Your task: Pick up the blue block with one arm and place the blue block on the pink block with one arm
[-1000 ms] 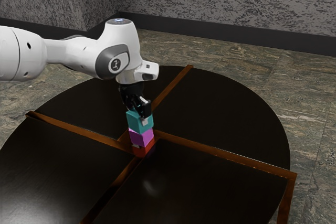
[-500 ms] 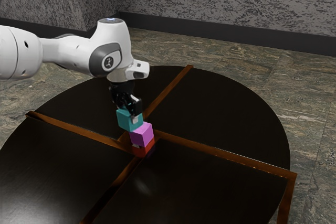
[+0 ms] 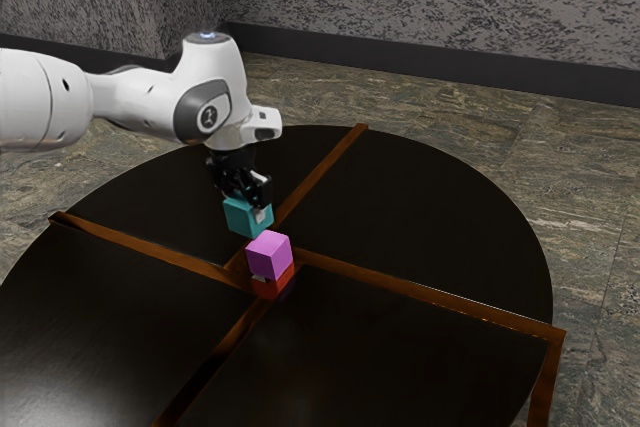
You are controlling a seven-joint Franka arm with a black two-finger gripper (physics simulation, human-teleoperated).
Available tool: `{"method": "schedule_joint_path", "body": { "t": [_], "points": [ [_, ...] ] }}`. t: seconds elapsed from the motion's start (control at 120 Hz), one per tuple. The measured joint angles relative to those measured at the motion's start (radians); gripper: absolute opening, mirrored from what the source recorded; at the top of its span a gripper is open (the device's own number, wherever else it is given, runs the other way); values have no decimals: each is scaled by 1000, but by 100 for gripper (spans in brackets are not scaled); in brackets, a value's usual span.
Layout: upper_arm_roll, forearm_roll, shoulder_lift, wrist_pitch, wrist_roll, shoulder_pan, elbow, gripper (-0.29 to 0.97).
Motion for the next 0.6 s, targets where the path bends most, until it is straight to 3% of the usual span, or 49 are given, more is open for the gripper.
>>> {"method": "schedule_joint_path", "body": {
  "t": [0.6],
  "points": [
    [10,-15,49,30,-65,-18,5,37]
  ]
}}
